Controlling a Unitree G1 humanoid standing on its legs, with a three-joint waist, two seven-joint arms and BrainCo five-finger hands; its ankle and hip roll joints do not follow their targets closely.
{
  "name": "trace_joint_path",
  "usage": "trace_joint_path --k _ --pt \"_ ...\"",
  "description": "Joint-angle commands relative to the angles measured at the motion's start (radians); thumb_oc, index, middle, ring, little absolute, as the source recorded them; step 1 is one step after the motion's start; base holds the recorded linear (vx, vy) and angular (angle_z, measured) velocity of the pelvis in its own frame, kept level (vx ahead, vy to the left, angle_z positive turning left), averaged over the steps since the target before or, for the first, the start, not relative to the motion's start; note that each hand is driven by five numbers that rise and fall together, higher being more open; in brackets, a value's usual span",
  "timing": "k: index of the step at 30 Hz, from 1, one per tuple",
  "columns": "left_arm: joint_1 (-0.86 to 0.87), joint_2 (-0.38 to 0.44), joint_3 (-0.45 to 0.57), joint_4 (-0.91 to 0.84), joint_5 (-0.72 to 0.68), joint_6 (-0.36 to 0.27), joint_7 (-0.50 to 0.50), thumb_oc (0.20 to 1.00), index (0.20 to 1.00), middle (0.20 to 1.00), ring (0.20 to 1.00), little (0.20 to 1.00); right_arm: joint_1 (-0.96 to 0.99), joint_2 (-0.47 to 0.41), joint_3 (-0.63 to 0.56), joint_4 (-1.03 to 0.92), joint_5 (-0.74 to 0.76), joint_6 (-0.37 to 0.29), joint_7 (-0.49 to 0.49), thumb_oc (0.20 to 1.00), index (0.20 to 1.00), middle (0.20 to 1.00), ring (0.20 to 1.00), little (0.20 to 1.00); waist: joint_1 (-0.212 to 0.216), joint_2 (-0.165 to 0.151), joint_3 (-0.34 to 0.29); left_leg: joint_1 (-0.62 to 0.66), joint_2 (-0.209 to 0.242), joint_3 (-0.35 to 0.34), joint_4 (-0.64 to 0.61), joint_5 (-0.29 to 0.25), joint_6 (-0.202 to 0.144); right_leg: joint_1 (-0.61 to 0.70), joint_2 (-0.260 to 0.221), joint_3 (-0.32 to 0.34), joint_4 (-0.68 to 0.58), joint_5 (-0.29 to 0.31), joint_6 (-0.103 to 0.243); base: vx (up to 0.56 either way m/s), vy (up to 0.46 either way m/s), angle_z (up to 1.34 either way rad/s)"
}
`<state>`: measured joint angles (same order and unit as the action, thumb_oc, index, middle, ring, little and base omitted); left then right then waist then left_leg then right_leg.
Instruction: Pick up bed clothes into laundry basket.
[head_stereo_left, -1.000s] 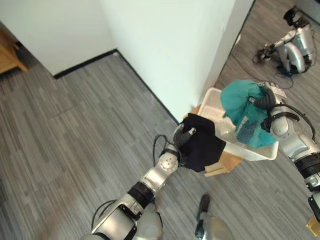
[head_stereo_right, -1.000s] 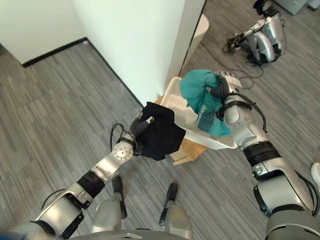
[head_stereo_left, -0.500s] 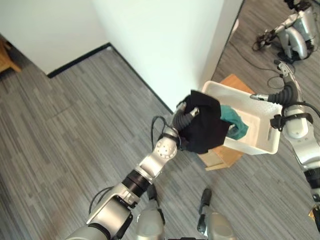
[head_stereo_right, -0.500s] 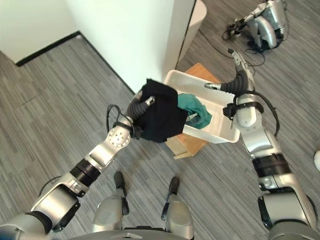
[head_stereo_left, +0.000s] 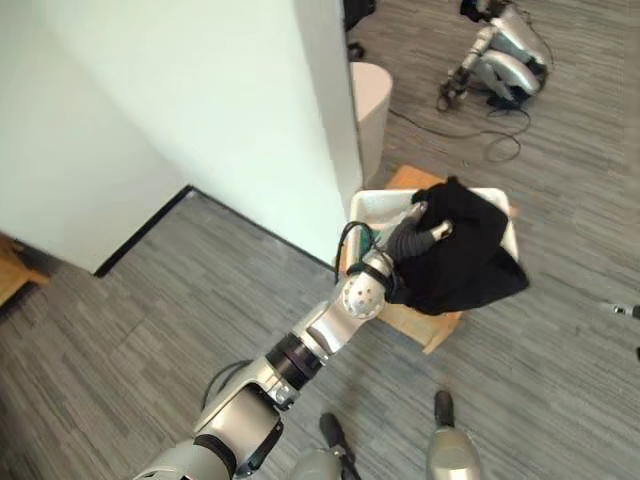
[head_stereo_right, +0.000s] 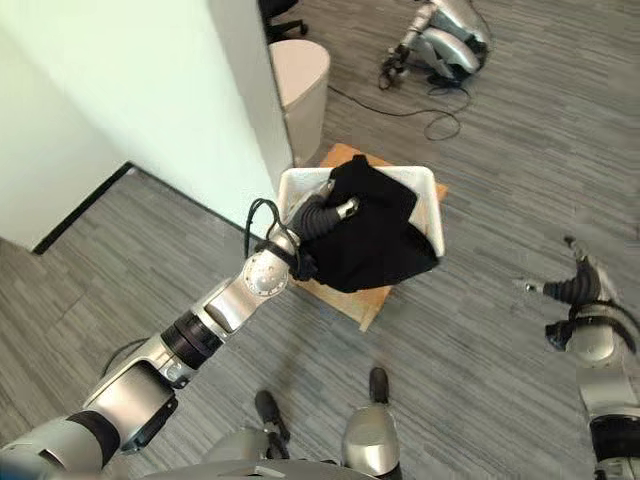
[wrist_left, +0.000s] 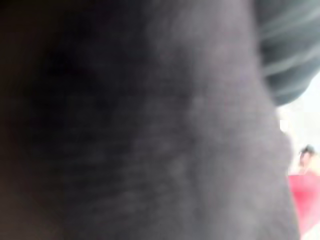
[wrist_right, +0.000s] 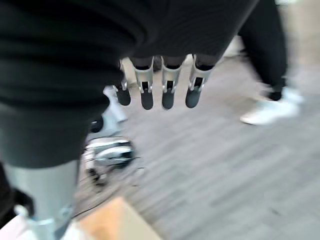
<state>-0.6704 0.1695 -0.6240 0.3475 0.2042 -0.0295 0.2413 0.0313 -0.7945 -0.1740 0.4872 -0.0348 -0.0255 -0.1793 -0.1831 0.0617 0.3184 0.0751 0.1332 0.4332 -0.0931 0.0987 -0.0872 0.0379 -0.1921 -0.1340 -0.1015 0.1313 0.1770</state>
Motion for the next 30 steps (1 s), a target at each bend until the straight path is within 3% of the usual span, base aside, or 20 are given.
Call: trace_joint_path --k 1,5,13,15,19,23,29,30 --pt "-0.117 -0.047 0.01 0.068 0.058 -0.042 0.069 0.2 0.2 0.2 0.2 0.2 -0.012 -0.035 0.019 0.041 0.06 -0.04 -0.007 1.0 1.0 1.0 1.0 1.0 0.039 -0.035 -0.044 0.001 0.024 -0.045 0.006 -0.154 -0.01 -0.017 0.008 -0.017 0.014 -0.123 0.047 0.01 -0.012 -0.25" --pt "-0.224 -0.026 0.01 0.101 0.107 -0.034 0.095 0.2 0.2 0.2 0.2 0.2 0.043 -0.001 0.032 0.121 0.095 -0.04 0.012 1.0 1.0 1.0 1.0 1.0 0.03 -0.042 -0.039 -0.017 0.029 -0.05 0.006 -0.149 -0.017 -0.031 0.013 -0.025 0.014 -0.12 0.05 0.01 -0.014 -0.09" --pt "-0.266 -0.033 -0.019 0.177 0.128 -0.025 0.12 0.2 0.2 0.2 0.2 0.2 0.038 0.084 0.124 0.266 0.114 -0.041 0.025 1.0 1.0 1.0 1.0 1.0 0.033 -0.064 0.001 -0.079 0.041 -0.058 0.006 -0.131 -0.025 -0.087 0.016 -0.037 0.014 -0.107 0.051 -0.04 -0.012 0.02" --pt "-0.282 -0.052 -0.047 0.203 0.144 -0.03 0.136 0.2 0.2 0.2 0.2 0.2 -0.042 0.14 0.21 0.304 0.105 -0.031 -0.01 1.0 1.0 1.0 1.0 1.0 0.041 -0.067 0.03 -0.126 0.046 -0.07 0.006 -0.118 -0.027 -0.132 0.016 -0.039 0.014 -0.097 0.05 -0.15 -0.036 0.09" --pt "-0.321 -0.057 -0.088 0.208 0.187 -0.017 0.152 0.2 0.2 0.2 0.2 0.2 -0.1 0.2 0.256 0.311 0.08 -0.03 -0.055 1.0 1.0 1.0 1.0 1.0 0.038 -0.07 0.067 -0.165 0.052 -0.062 0.006 -0.108 -0.027 -0.185 0.018 -0.027 0.014 -0.086 0.054 -0.14 0.017 -0.01" --pt "-0.414 -0.049 -0.1 0.208 0.208 -0.018 0.209 0.2 0.2 0.2 0.2 0.2 -0.142 0.23 0.3 0.3 0.086 -0.044 -0.111 1.0 1.0 1.0 1.0 1.0 0.015 -0.115 0.135 -0.222 0.068 -0.04 0.006 -0.097 -0.028 -0.263 0.021 -0.001 0.014 -0.068 0.057 -0.15 -0.013 -0.18" --pt "-0.541 -0.038 -0.077 0.19 0.198 -0.022 0.276 0.2 0.2 0.2 0.2 0.2 -0.134 0.254 0.333 0.315 0.107 -0.06 -0.141 1.0 1.0 1.0 1.0 1.0 -0.011 -0.143 0.157 -0.274 0.079 -0.038 0.006 -0.091 -0.032 -0.322 0.017 0.007 0.014 -0.056 0.062 -0.06 -0.022 -0.07" --pt "-0.571 -0.037 -0.074 0.19 0.196 -0.023 0.284 0.918 0.918 0.918 0.918 0.918 -0.144 0.256 0.34 0.324 0.109 -0.063 -0.146 1.0 1.0 1.0 1.0 1.0 -0.015 -0.145 0.159 -0.278 0.08 -0.038 0.006 -0.091 -0.033 -0.327 0.015 0.007 0.014 -0.053 0.062 -0.01 0.003 -0.09"
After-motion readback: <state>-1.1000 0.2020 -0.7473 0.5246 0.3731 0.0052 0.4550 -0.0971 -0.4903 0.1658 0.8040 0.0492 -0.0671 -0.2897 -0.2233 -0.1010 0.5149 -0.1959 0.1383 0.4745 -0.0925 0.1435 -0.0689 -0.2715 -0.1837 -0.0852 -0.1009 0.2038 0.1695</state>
